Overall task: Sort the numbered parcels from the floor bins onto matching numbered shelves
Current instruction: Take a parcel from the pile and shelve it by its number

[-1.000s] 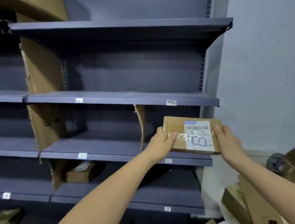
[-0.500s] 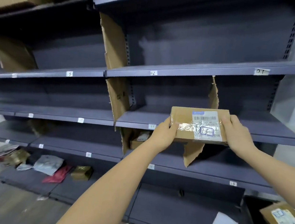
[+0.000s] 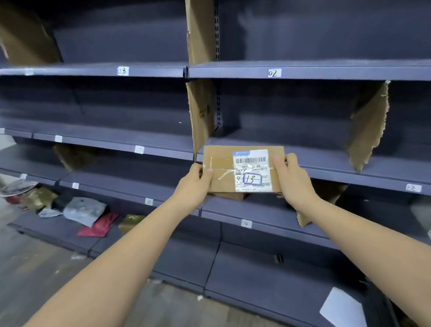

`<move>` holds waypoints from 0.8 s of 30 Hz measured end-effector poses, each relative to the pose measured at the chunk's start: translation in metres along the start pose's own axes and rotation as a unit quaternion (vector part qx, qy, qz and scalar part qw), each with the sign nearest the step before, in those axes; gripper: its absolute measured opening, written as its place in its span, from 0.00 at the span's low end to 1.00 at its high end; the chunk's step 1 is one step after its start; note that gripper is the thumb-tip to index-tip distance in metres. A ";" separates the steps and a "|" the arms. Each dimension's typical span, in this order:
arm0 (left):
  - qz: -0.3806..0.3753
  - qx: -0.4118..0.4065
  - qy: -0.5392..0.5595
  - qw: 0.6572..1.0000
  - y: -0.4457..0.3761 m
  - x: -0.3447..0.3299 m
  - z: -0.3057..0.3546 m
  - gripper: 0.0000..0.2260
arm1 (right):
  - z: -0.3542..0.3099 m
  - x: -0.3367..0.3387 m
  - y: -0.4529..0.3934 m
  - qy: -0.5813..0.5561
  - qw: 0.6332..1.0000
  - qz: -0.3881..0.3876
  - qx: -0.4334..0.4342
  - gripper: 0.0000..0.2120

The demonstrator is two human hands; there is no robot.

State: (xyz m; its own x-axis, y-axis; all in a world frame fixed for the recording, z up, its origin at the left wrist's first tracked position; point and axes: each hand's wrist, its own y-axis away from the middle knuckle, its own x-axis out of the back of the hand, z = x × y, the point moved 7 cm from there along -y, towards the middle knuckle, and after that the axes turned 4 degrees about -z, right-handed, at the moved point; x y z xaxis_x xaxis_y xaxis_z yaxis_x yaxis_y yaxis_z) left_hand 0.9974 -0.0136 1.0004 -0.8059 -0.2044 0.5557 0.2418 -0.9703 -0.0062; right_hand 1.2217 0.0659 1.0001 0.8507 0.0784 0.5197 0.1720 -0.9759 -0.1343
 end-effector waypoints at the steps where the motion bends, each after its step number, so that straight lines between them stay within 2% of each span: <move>1: 0.002 0.003 0.001 1.000 -0.006 0.004 -0.007 0.12 | -0.001 -0.007 -0.005 -0.001 1.000 -0.005 -0.001 0.20; 6: -0.013 0.024 0.004 1.000 -0.042 -0.004 -0.029 0.12 | 0.020 -0.030 -0.026 -0.010 1.000 -0.011 -0.025 0.19; 11: -0.086 0.058 -0.037 0.994 -0.086 -0.051 -0.040 0.11 | 0.078 -0.029 -0.035 0.019 0.997 0.007 -0.078 0.17; 15: -0.134 0.049 -0.052 0.988 -0.117 -0.109 -0.030 0.12 | 0.129 -0.004 -0.039 0.013 0.992 0.037 -0.116 0.16; 18: -0.172 0.033 -0.047 0.983 -0.131 -0.153 -0.021 0.12 | 0.159 0.021 -0.037 0.052 0.986 0.057 -0.146 0.16; 24: -0.300 0.008 -0.063 0.952 -0.152 -0.247 0.000 0.08 | 0.225 0.076 -0.023 0.096 0.960 0.108 -0.238 0.19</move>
State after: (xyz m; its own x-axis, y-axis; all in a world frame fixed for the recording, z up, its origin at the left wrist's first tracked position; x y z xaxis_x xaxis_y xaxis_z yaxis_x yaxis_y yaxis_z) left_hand 1.1596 0.1846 0.8636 -0.7308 0.4040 0.5502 -0.2331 -0.9053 0.3551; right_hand 1.3945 0.1401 0.8525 0.7258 -0.1297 0.6756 -0.2834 -0.9513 0.1218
